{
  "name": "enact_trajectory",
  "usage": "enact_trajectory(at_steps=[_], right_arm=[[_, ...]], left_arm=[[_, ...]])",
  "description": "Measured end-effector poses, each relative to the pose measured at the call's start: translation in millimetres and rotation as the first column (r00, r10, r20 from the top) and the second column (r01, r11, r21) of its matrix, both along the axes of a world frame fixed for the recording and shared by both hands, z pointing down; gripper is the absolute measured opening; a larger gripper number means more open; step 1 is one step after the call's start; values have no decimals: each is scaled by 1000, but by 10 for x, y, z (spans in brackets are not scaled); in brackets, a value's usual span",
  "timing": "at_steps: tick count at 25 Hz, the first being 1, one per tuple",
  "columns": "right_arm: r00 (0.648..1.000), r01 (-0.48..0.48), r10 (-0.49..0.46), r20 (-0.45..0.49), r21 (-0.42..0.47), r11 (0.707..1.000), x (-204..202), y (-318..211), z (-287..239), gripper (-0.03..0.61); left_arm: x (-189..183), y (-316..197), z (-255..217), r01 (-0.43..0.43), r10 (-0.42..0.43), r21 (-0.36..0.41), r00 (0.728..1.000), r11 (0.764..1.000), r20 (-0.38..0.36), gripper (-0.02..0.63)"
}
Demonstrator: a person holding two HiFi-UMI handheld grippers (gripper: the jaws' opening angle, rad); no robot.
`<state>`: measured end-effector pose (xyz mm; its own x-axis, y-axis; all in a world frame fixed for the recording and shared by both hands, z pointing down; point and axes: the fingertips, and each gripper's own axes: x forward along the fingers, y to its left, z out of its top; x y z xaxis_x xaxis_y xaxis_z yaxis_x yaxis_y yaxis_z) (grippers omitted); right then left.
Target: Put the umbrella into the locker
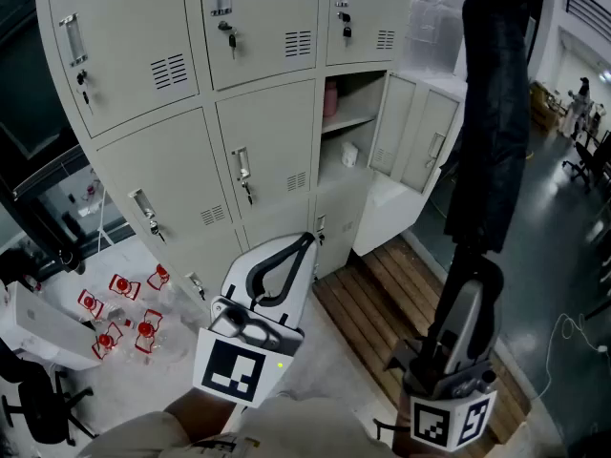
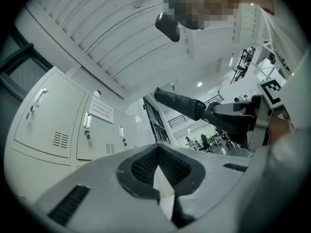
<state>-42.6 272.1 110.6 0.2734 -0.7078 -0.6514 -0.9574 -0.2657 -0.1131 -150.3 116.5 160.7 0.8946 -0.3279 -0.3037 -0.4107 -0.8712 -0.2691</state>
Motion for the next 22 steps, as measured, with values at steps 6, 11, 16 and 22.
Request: enact_trajectory(at_steps=[6, 11, 16, 22], right_arm=[[1000, 6, -6, 30, 6, 1000, 64, 26, 18, 20], [1000, 12, -12, 24, -12, 1000, 107, 66, 21, 20], [1000, 17, -16, 26, -40, 999, 148, 81, 53, 21], [998, 31, -27, 57, -72, 997, 293, 126, 153, 20]], left_arm=[[53, 30, -14, -8, 8, 3, 1000, 1000, -5, 8], [106, 105, -20, -14, 13, 15, 1000, 1000, 5, 8], [187, 182, -23, -20, 20, 23, 1000, 1000, 12, 8], [330, 258, 32, -19, 19, 13, 1000, 1000, 23, 8]])
